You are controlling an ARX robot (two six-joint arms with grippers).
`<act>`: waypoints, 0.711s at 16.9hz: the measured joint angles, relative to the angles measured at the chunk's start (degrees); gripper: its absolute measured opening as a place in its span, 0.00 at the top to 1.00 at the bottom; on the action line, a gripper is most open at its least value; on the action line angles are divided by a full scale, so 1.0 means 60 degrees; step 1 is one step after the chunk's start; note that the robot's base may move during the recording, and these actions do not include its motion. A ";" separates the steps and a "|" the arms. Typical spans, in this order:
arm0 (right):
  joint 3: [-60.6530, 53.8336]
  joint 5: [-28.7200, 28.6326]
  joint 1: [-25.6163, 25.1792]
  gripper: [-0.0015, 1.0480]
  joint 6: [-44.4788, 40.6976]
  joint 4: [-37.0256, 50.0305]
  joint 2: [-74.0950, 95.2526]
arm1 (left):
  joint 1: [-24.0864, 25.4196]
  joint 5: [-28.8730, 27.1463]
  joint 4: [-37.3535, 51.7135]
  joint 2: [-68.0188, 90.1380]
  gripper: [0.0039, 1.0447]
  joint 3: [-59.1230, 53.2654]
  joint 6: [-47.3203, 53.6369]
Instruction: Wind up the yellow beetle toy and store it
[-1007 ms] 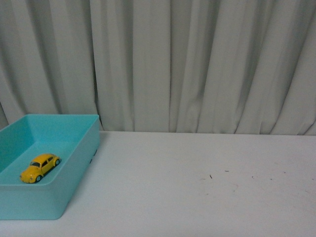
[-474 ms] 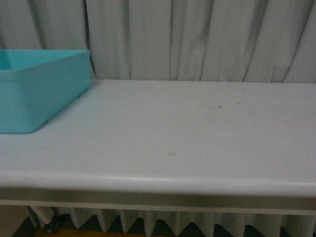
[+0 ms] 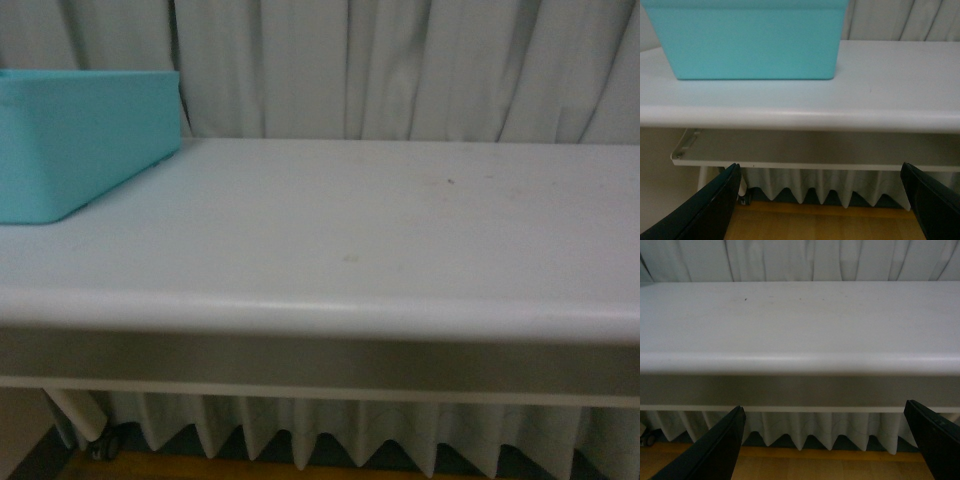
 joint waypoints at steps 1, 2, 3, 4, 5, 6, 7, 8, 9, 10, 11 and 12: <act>0.0000 0.0000 0.0000 0.06 0.0004 -0.0004 0.0000 | 0.0000 0.0015 0.0000 0.0000 0.06 0.0000 0.0004; 0.0000 0.0004 0.0000 0.06 0.0004 -0.0004 0.0000 | 0.0000 0.0007 0.0000 0.0000 0.06 0.0000 0.0000; 0.0004 0.0000 0.0000 0.06 0.0004 0.0000 0.0000 | 0.0000 -0.0011 0.0004 0.0000 0.06 0.0000 0.0004; 0.0004 0.0007 0.0000 0.06 0.0000 -0.0007 0.0000 | 0.0000 0.0004 0.0004 0.0000 0.06 0.0000 0.0000; 0.0000 0.0007 0.0000 0.06 0.0000 0.0007 0.0000 | -0.0004 -0.0007 0.0000 0.0000 0.06 0.0000 0.0000; 0.0000 0.0004 0.0000 0.06 0.0007 -0.0011 0.0000 | -0.0007 0.0004 0.0011 0.0000 0.06 0.0000 0.0000; 0.0004 0.0000 0.0000 0.06 0.0004 0.0000 0.0004 | -0.0007 0.0000 -0.0007 0.0000 0.06 0.0000 0.0004; 0.0004 0.0004 0.0000 0.06 0.0004 -0.0007 0.0000 | -0.0007 0.0000 0.0004 0.0000 0.06 0.0000 0.0000; 0.0004 0.0004 0.0000 0.06 0.0004 -0.0004 0.0004 | -0.0007 0.0000 0.0000 0.0000 0.06 0.0000 0.0000; 0.0004 0.0000 0.0000 0.06 0.0000 -0.0007 0.0004 | -0.0007 0.0000 0.0000 0.0000 0.06 0.0000 -0.0004; 0.0000 0.0004 0.0000 0.06 0.0000 0.0000 0.0004 | -0.0007 0.0011 -0.0007 0.0000 0.06 0.0000 0.0000; 0.0000 -0.0004 0.0000 0.06 0.0007 -0.0015 0.0000 | -0.0007 -0.0004 -0.0004 0.0000 0.06 0.0000 0.0000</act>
